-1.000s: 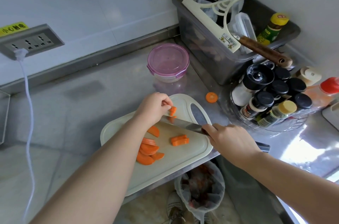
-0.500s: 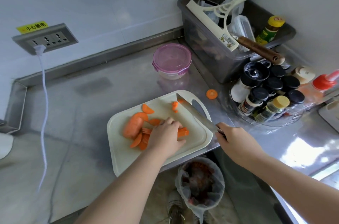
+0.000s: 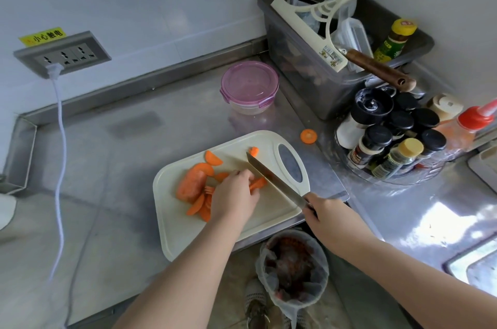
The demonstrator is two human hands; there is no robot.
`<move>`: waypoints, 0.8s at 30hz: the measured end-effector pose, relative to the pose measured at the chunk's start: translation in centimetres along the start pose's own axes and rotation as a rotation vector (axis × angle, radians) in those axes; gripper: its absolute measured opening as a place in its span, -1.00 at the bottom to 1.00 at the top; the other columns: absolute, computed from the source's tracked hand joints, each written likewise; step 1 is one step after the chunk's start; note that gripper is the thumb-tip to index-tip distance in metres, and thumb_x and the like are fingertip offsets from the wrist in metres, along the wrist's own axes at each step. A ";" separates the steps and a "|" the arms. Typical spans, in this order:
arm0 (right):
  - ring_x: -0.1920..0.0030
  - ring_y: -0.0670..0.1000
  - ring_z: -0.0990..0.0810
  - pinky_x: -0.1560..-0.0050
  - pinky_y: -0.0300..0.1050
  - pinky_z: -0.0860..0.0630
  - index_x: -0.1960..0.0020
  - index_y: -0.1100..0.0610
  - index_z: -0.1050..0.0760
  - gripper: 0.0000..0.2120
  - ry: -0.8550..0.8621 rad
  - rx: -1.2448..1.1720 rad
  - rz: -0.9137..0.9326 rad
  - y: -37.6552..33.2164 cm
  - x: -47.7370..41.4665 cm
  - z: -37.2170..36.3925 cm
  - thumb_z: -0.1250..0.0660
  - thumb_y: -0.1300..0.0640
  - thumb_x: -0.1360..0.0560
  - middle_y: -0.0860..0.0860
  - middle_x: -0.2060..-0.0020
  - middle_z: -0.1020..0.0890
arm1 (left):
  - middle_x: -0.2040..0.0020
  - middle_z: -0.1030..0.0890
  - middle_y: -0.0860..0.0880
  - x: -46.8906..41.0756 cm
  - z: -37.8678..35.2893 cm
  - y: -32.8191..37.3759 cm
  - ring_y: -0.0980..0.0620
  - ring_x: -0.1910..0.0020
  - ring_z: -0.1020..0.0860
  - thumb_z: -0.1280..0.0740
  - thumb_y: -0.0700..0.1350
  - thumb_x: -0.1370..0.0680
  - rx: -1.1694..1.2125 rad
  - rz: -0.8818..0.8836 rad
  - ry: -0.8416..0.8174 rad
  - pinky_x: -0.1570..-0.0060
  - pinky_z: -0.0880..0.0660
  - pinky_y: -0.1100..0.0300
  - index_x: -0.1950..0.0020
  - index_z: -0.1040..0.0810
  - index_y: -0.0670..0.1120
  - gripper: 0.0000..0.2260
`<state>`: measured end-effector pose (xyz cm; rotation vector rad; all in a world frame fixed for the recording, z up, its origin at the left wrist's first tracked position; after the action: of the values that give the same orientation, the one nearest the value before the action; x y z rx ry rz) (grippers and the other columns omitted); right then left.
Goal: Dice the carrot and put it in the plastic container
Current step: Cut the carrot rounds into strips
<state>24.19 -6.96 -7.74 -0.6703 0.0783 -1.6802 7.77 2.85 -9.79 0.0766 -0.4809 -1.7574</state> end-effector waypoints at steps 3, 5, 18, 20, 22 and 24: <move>0.45 -0.07 -0.38 0.47 -0.22 -0.25 0.00 0.05 -0.32 -0.90 0.010 0.011 0.004 0.0 0.0 -0.2 -0.07 0.07 -0.65 -0.07 0.41 -0.41 | -0.08 -0.56 0.01 0.5 0.1 0.0 -0.01 -0.07 -0.54 -0.29 -0.04 -0.54 -0.004 -0.009 0.027 0.10 -0.47 0.11 -0.13 -0.51 -0.02 -0.81; 0.42 -0.04 -0.44 0.42 -0.18 -0.33 -0.07 0.08 -0.38 -0.85 0.018 0.007 0.000 0.0 0.0 -0.3 -0.07 0.06 -0.64 -0.07 0.40 -0.45 | -0.10 -0.53 0.01 0.7 0.0 0.1 -0.02 -0.07 -0.54 -0.30 -0.02 -0.53 -0.008 -0.016 0.033 0.11 -0.46 0.11 -0.14 -0.51 -0.03 -0.79; 0.42 -0.05 -0.42 0.41 -0.15 -0.36 -0.12 0.10 -0.39 -0.83 -0.011 -0.032 -0.002 -1.3 -0.7 -0.9 -0.06 0.08 -0.65 -0.05 0.36 -0.46 | -0.13 -0.52 0.02 0.3 0.1 -0.1 0.00 -0.05 -0.56 -0.25 0.02 -0.59 -0.179 0.002 0.106 0.28 -0.38 0.18 -0.18 -0.51 -0.02 -0.79; 0.43 -0.06 -0.40 0.44 -0.17 -0.31 -0.07 0.10 -0.36 -0.86 -0.010 -0.032 -0.001 -1.6 -0.8 -0.9 -0.06 0.08 -0.65 -0.05 0.38 -0.43 | -0.13 -0.53 0.00 0.1 0.1 -0.2 -0.02 -0.03 -0.56 -0.26 -0.01 -0.58 -0.139 0.022 0.103 0.27 -0.36 0.19 -0.16 -0.53 -0.04 -0.80; 0.42 -0.06 -0.39 0.44 -0.17 -0.30 -0.01 0.06 -0.30 -0.90 -0.013 -0.019 0.007 -2.0 -0.9 -1.0 -0.05 0.08 -0.65 -0.04 0.37 -0.43 | -0.11 -0.54 -0.03 0.0 0.1 -0.3 -0.02 0.00 -0.57 -0.29 -0.02 -0.57 -0.107 0.049 0.103 0.27 -0.33 0.22 -0.13 -0.54 -0.06 -0.81; 0.42 -0.07 -0.40 0.45 -0.20 -0.27 0.01 0.03 -0.25 -0.92 -0.018 -0.009 0.014 -2.4 -0.9 -1.1 -0.04 0.08 -0.66 -0.04 0.36 -0.43 | -0.11 -0.56 -0.04 0.0 0.1 -0.4 -0.03 0.01 -0.57 -0.30 -0.03 -0.56 -0.085 0.066 0.096 0.26 -0.34 0.23 -0.11 -0.54 -0.07 -0.82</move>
<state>21.59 -5.95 -8.02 -0.6904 0.0773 -1.6605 7.37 2.95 -9.87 0.0840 -0.3348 -1.6987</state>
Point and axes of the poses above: each hand's wrist, its own x-axis away from the middle knuckle, its own z-axis out of the back of the hand, y = z × x, the point moved 3 cm from there along -x, towards the middle knuckle
